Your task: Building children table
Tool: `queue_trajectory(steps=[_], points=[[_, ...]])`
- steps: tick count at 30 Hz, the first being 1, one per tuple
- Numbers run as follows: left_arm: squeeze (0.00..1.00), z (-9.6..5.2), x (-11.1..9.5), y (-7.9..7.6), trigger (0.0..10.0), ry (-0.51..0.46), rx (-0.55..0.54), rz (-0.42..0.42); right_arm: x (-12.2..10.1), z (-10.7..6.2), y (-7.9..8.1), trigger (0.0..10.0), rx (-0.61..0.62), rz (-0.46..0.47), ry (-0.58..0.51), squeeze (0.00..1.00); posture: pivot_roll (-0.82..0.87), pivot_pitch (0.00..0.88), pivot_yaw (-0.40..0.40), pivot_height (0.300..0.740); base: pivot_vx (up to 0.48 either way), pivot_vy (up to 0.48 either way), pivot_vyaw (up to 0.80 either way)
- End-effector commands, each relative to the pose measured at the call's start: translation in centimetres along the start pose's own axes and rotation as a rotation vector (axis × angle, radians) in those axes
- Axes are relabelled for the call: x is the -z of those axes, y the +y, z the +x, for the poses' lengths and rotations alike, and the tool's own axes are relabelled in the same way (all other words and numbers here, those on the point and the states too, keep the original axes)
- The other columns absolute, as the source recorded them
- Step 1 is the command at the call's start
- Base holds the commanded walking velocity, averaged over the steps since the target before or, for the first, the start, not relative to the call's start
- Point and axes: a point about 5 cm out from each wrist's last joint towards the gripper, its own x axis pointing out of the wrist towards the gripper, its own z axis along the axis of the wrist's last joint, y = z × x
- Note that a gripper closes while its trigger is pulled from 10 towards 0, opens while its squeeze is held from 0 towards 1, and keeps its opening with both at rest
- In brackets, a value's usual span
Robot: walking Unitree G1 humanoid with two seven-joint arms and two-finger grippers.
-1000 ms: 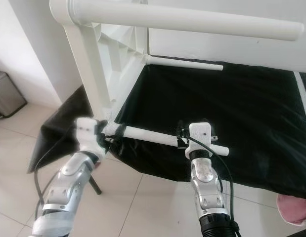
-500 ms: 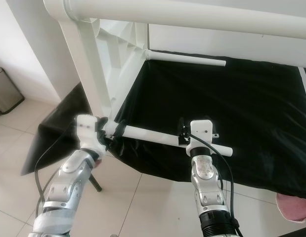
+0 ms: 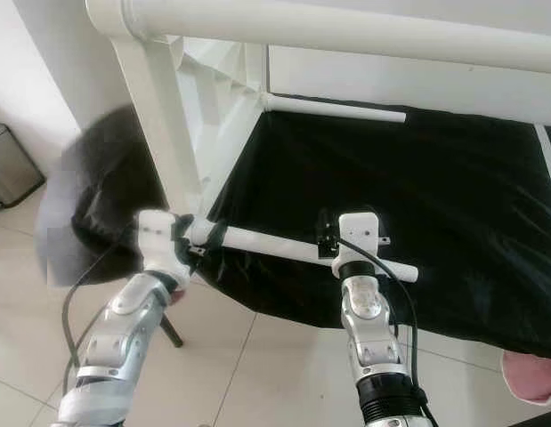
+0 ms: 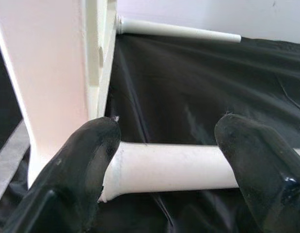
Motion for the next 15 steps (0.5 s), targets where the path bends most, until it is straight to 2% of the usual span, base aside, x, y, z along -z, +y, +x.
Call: queue_trajectory(steps=[1, 9, 13, 15], points=[[0.0, -0.1, -0.2, -0.4, 10.0, 0.001, 0.033, 0.005, -0.1, -0.1, 0.0, 10.0, 0.004, 0.001, -0.009, 0.0, 0.06, 0.0, -0.001, 0.74, 0.0, 0.0, 0.0], [0.0, -0.4, 0.3, -1.7, 10.0, 0.023, 0.133, 0.0, 0.0, -0.3, -0.4, 10.0, 0.017, -0.005, -0.01, 0.0, 0.04, 0.0, 0.014, 0.74, 0.0, 0.0, 0.0], [0.0, -0.5, 0.4, -1.7, 10.0, 0.02, 0.132, 0.021, 0.1, -0.5, -0.7, 10.0, 0.026, -0.014, -0.007, 0.0, 0.03, 0.0, 0.018, 0.74, 0.0, 0.0, 0.0], [0.0, -0.4, 0.2, -1.3, 10.0, -0.003, 0.095, 0.038, 0.4, -0.7, -1.1, 10.0, 0.038, -0.024, 0.008, 0.0, 0.01, 0.0, 0.025, 0.74, 0.0, 0.0, 0.0]])
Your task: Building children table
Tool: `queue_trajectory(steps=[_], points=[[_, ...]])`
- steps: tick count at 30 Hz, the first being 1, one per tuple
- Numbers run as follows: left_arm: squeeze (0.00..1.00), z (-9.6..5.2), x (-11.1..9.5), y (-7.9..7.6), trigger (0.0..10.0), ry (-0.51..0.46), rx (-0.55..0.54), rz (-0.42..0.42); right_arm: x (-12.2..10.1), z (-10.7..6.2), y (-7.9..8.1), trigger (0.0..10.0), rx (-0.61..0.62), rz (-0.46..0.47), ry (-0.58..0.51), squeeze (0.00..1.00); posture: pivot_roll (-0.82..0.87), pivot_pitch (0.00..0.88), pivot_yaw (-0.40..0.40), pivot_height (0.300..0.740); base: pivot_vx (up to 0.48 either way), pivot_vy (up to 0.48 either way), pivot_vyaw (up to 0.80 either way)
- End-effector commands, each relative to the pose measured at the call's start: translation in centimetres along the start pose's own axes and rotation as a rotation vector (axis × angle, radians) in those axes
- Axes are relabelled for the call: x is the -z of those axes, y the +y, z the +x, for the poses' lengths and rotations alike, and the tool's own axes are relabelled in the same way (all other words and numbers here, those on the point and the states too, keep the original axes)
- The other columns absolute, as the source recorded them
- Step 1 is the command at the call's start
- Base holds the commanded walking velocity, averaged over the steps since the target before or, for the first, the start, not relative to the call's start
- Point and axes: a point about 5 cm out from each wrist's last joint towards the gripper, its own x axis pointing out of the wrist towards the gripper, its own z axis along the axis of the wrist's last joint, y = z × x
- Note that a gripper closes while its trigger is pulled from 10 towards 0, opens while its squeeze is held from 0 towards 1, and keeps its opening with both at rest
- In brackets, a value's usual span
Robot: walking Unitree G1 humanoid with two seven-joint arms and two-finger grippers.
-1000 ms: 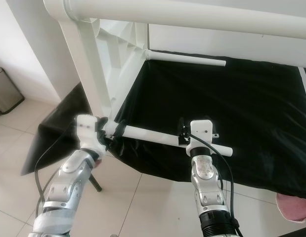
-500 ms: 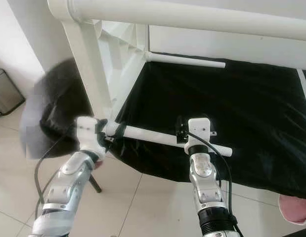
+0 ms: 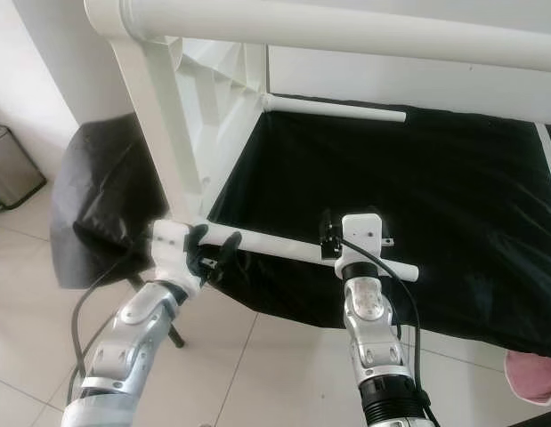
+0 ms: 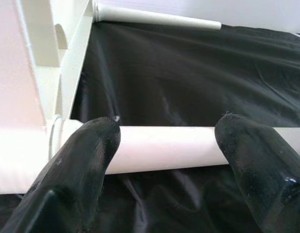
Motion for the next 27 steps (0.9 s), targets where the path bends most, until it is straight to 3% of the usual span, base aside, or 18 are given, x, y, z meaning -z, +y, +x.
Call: queue_trajectory(steps=[1, 9, 21, 23, 24, 27], points=[[0.0, 0.0, -0.2, 0.0, 10.0, -0.011, 0.045, 0.032, 0.0, -0.2, -0.4, 10.0, 0.017, -0.008, -0.002, 0.0, 0.01, 0.0, 0.025, 0.74, 0.0, 0.0, 0.0], [0.0, 0.7, -0.6, 1.4, 10.0, -0.017, -0.047, 0.023, 0.2, -0.4, -1.0, 10.0, 0.035, -0.005, 0.001, 0.0, -0.02, 0.0, 0.055, 0.74, 0.0, 0.0, 0.0], [0.0, 1.4, -0.5, 0.9, 10.0, -0.026, -0.104, 0.037, 1.3, -1.2, -1.3, 10.0, 0.028, 0.044, 0.083, 0.0, -0.06, 0.0, 0.077, 0.74, 0.0, 0.0, 0.0], [0.0, 1.7, -0.9, 0.5, 10.0, -0.071, -0.065, -0.007, 1.0, -1.0, -1.1, 10.0, -0.004, 0.095, 0.069, 0.0, -0.06, 0.0, 0.079, 0.74, 0.0, 0.0, 0.0], [0.0, 1.8, -0.9, 0.7, 10.0, -0.063, -0.079, 0.014, 1.0, -0.9, -1.1, 10.0, 0.003, 0.045, 0.07, 0.0, -0.06, 0.0, 0.079, 0.74, 0.0, 0.0, 0.0], [0.0, 1.7, -0.9, 0.7, 10.0, -0.063, -0.09, 0.038, 1.0, -0.9, -1.2, 10.0, 0.021, 0.053, 0.072, 0.0, -0.06, 0.0, 0.079, 0.74, 0.0, 0.0, 0.0]])
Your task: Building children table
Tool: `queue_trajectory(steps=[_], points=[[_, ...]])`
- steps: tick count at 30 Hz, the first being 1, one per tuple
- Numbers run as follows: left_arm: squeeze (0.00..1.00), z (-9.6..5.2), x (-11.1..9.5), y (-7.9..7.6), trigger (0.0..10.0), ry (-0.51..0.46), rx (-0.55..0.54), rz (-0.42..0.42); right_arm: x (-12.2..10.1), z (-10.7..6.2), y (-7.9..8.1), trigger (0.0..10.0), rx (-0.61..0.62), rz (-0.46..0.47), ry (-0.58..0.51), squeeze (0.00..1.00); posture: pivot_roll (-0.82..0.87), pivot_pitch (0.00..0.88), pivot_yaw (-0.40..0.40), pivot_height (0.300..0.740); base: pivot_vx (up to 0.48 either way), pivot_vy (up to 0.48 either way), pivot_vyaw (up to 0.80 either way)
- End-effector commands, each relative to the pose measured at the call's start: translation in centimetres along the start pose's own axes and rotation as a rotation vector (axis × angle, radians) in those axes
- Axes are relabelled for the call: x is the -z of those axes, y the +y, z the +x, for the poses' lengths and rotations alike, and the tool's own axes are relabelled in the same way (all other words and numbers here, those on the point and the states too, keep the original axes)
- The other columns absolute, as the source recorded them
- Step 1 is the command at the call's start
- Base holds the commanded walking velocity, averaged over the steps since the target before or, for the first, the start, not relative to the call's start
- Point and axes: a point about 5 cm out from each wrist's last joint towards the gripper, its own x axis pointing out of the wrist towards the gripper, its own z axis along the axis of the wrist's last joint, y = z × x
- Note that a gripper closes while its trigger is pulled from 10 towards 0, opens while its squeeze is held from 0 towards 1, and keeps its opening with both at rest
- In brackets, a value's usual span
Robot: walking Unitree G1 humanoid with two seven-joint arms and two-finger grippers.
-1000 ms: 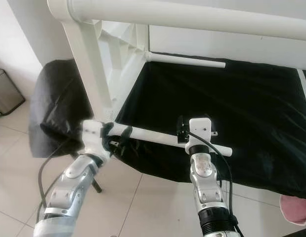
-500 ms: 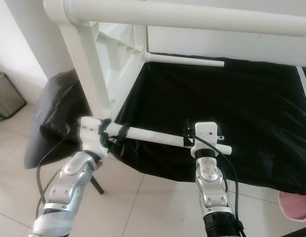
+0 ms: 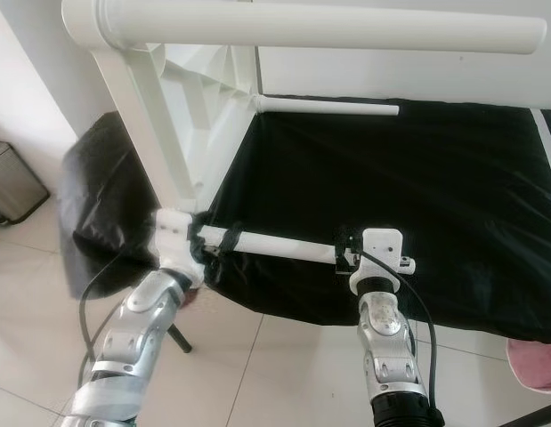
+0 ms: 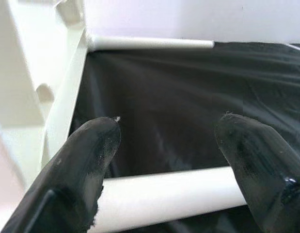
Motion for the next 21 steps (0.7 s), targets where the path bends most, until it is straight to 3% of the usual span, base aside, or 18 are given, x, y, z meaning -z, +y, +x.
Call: queue_trajectory(steps=[1, 7, 11, 18, 21], points=[[0.0, -0.1, 0.3, 0.7, 10.0, 0.014, -0.086, 0.019, -0.2, 0.1, 0.1, 10.0, 0.007, -0.002, 0.0, 0.0, -0.06, 0.0, 0.079, 0.74, 0.0, 0.0, 0.0], [0.0, 0.0, 0.6, 1.2, 10.0, 0.048, -0.131, 0.016, -0.2, 0.3, -0.2, 10.0, 0.064, 0.004, 0.017, 0.0, -0.05, 0.0, 0.08, 0.74, 0.0, 0.0, 0.0], [0.0, 0.3, 0.0, 2.2, 10.0, 0.051, -0.219, -0.031, -1.5, 0.3, -0.3, 10.0, 0.045, 0.133, -0.059, 0.0, -0.03, 0.0, 0.072, 0.74, 0.0, 0.0, 0.0], [0.0, 0.0, -0.8, 2.1, 10.0, -0.031, -0.206, 0.027, -1.3, 0.2, 0.2, 10.0, -0.001, 0.135, -0.032, 0.0, -0.03, 0.0, 0.072, 0.74, 0.0, 0.0, 0.0], [0.0, -0.5, -1.0, 1.9, 10.0, -0.055, -0.176, 0.069, -1.6, -0.1, 0.9, 10.0, -0.054, 0.072, -0.042, 0.0, -0.01, 0.0, 0.063, 0.74, 0.0, 0.0, 0.0]])
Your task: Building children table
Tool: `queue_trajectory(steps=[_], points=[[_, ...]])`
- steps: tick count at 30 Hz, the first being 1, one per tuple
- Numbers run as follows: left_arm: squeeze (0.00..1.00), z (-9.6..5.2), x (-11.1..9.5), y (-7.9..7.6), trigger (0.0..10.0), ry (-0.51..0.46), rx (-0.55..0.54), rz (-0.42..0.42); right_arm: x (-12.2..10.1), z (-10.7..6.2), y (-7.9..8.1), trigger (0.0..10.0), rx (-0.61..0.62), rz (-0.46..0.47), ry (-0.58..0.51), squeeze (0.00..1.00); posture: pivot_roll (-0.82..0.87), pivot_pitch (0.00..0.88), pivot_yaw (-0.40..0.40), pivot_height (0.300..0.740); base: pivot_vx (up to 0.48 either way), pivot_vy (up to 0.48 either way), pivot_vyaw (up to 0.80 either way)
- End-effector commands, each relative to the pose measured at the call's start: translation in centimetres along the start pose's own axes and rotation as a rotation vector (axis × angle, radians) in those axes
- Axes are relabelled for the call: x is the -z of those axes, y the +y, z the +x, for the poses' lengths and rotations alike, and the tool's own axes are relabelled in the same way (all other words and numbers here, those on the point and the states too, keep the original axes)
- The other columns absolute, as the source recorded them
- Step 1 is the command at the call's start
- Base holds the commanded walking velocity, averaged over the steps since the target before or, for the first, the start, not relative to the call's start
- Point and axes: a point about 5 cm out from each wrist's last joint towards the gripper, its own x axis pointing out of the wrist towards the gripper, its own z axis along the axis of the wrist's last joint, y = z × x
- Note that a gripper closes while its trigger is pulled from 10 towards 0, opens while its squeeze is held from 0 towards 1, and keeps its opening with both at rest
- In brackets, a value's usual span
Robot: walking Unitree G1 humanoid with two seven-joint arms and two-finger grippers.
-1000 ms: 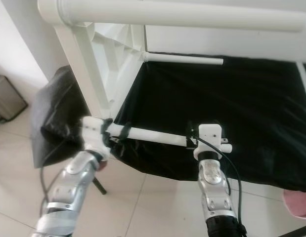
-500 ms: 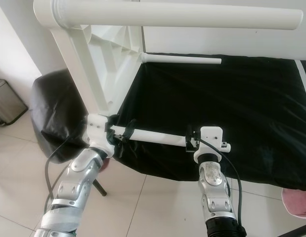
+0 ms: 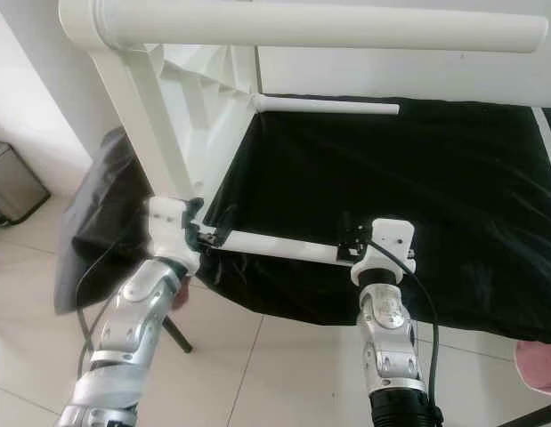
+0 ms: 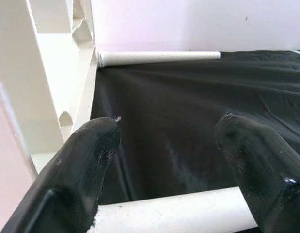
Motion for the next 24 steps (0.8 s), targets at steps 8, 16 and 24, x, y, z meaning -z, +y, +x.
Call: queue_trajectory(steps=[8, 16, 24], points=[[1.0, -0.8, -0.2, 0.5, 10.0, -0.028, -0.096, -0.018, -1.1, -0.3, 1.1, 10.0, -0.067, -0.08, -0.079, 1.0, 0.0, 0.0, 0.054, 0.74, 0.0, 0.0, 0.0], [0.0, -1.2, 0.1, 0.2, 10.0, -0.016, -0.075, -0.037, -2.1, -0.1, 1.0, 10.0, -0.094, -0.105, -0.127, 1.0, 0.01, 0.0, 0.044, 0.74, 0.0, 0.0, 0.0], [0.0, -1.2, 0.1, 0.0, 10.0, -0.01, -0.061, -0.034, -2.5, 0.3, 1.0, 0.0, -0.122, -0.159, -0.149, 0.15, 0.01, 0.0, 0.04, 0.74, 0.0, 0.0, 0.0]])
